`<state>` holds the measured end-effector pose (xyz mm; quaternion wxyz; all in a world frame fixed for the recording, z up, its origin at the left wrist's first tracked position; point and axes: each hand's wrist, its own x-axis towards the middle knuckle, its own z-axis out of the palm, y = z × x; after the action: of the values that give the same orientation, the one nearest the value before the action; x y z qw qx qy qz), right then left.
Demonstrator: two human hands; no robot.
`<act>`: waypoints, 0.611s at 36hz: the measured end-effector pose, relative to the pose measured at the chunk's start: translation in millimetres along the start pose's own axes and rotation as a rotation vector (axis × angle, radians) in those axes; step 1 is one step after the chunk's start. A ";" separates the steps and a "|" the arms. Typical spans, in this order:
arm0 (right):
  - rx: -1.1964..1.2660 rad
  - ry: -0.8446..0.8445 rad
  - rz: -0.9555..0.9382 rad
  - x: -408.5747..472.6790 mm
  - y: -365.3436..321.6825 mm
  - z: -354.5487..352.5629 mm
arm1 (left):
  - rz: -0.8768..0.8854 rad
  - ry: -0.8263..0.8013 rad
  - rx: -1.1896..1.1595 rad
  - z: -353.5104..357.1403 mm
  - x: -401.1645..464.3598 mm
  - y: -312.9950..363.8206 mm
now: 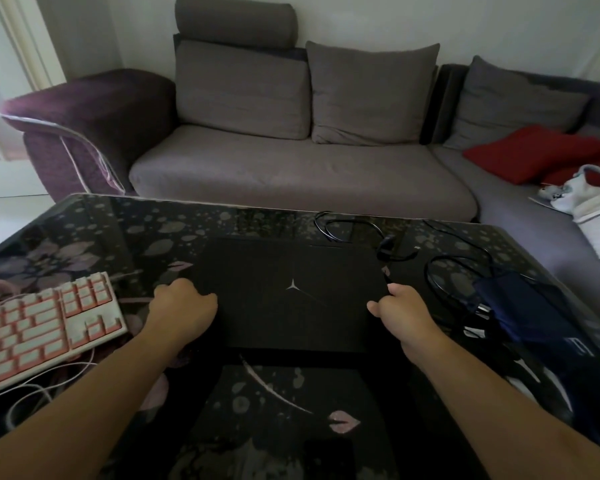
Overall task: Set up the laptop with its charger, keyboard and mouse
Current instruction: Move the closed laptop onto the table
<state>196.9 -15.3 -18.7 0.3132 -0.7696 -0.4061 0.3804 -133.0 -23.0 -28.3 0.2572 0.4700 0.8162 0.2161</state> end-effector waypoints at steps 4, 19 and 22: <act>-0.003 -0.006 -0.002 -1.3 -1.4 -1.3 | 0.006 -0.001 0.003 -0.4 -0.8 -0.9; -0.015 0.004 -0.015 11.5 -9.7 3.6 | 0.053 0.052 -0.021 -1.3 4.4 5.7; -0.032 0.002 -0.024 13.7 -9.6 4.2 | 0.037 0.041 -0.010 -0.3 8.9 4.0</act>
<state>194.8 1.8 -17.9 0.3059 -0.7700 -0.4209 0.3693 -134.4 -13.4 -27.6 0.2387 0.4794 0.8114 0.2342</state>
